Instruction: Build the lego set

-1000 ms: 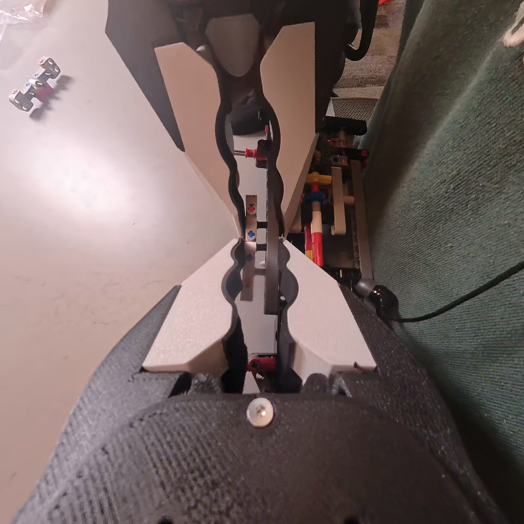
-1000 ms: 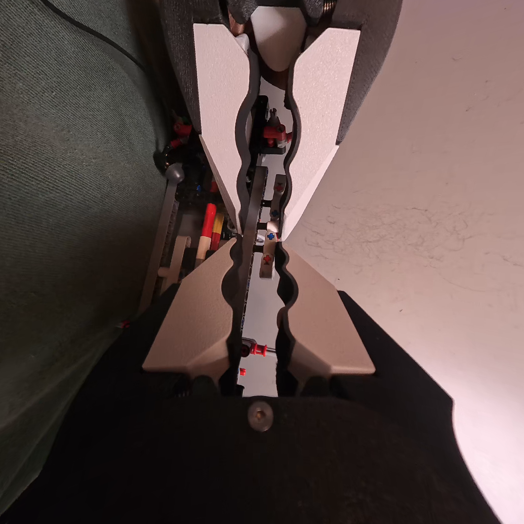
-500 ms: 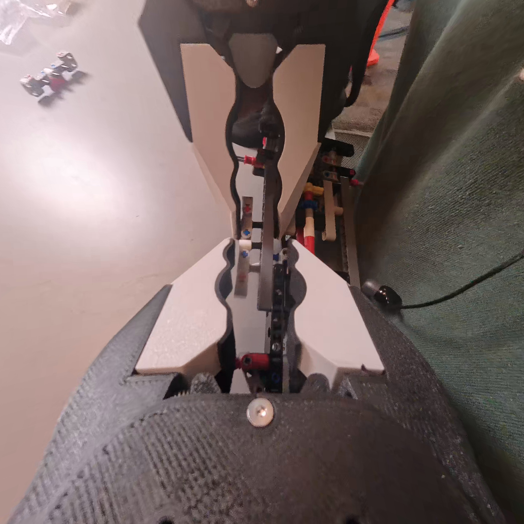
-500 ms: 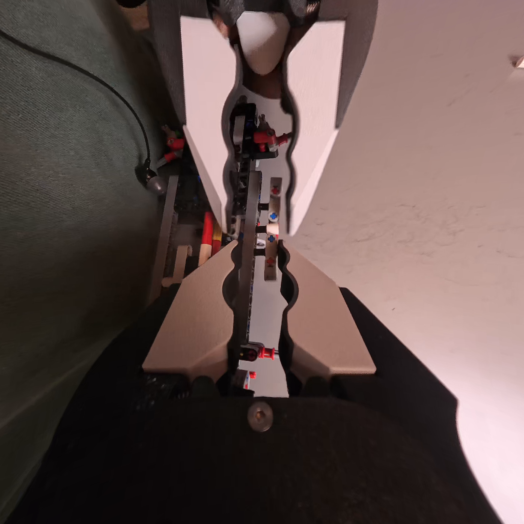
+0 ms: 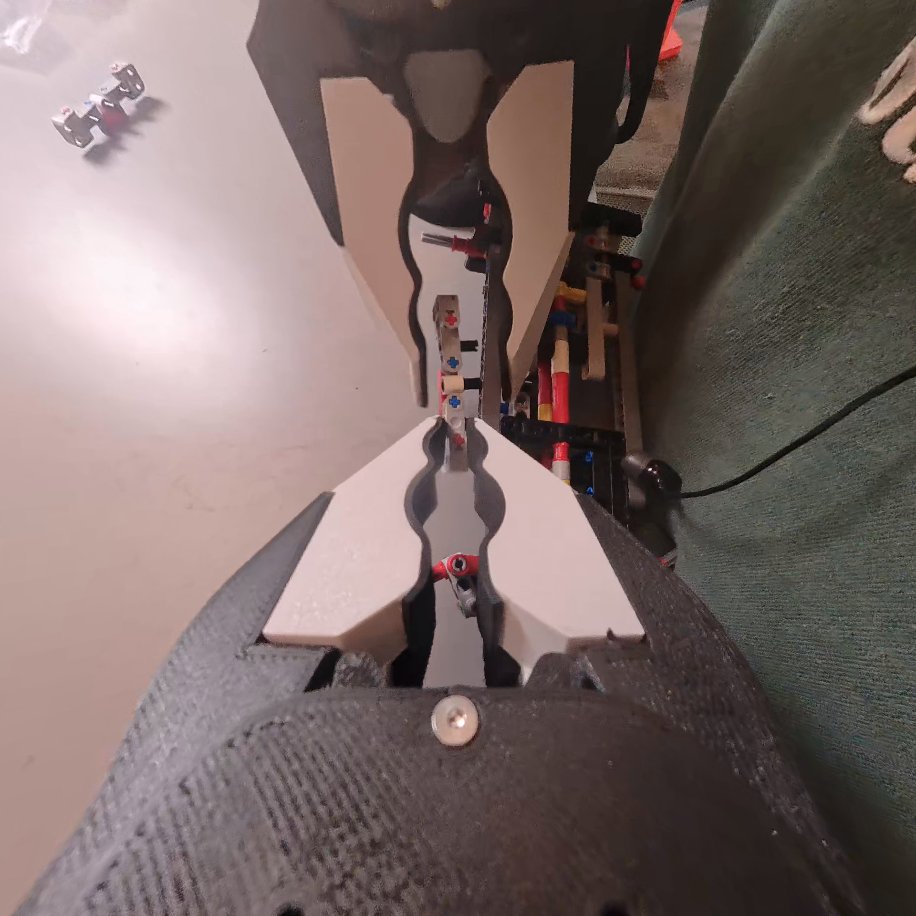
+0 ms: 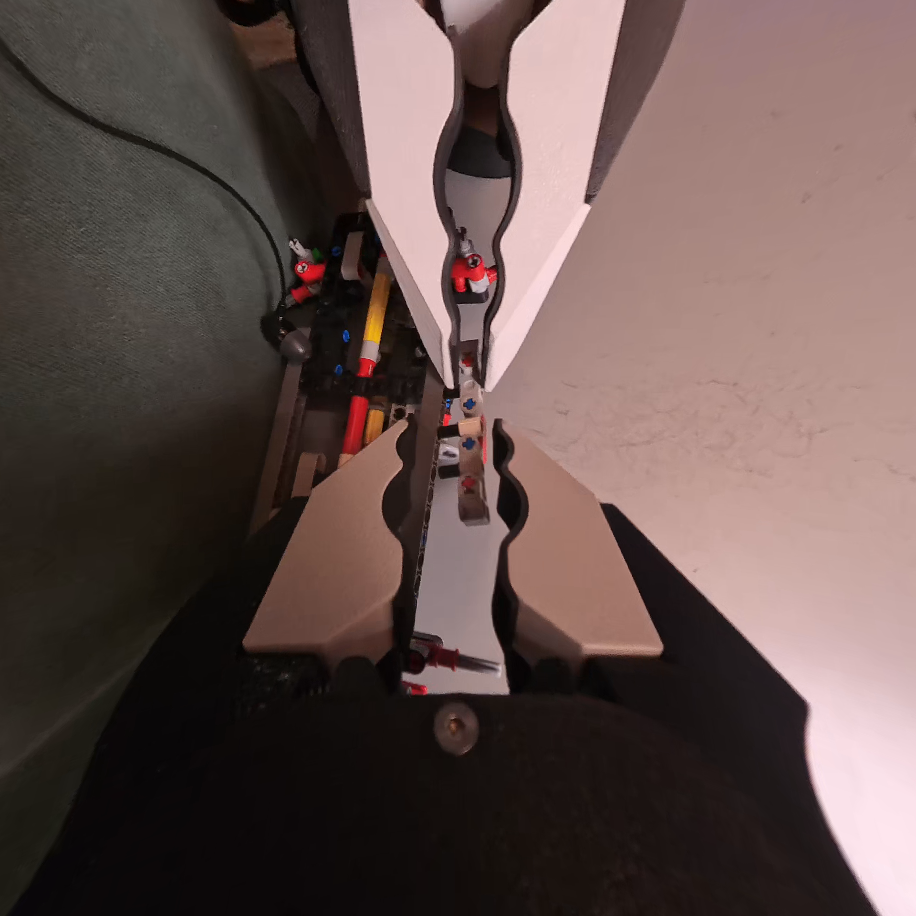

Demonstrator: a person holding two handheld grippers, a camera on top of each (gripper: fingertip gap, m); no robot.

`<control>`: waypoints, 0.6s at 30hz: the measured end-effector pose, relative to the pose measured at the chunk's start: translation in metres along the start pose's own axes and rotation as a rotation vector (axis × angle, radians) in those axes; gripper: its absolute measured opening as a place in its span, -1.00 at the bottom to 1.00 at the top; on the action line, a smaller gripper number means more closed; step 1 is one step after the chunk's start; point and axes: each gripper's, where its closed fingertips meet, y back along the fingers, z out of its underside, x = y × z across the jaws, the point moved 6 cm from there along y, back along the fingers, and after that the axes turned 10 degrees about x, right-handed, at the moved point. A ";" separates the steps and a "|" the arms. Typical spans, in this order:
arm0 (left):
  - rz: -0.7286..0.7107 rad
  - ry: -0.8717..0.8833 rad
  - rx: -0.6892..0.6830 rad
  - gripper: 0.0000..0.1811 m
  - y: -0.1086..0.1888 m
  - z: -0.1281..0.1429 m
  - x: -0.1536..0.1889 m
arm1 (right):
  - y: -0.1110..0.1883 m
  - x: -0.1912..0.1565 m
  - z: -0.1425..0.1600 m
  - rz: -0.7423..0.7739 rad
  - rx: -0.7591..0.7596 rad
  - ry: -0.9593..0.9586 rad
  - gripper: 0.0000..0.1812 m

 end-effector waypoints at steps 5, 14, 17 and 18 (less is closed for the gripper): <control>0.010 0.014 0.000 -0.92 0.001 0.000 -0.002 | -0.001 0.000 -0.001 0.001 0.008 0.010 -0.73; 0.141 0.098 -0.035 -0.60 -0.001 0.000 -0.005 | 0.000 -0.003 -0.001 -0.006 0.036 0.003 -0.67; 0.179 0.117 -0.039 -0.67 -0.006 -0.001 -0.002 | 0.000 -0.003 0.000 -0.021 0.030 -0.001 -0.67; 0.182 0.122 -0.042 -0.68 -0.006 -0.001 -0.002 | 0.000 -0.003 0.000 -0.030 0.031 -0.010 -0.66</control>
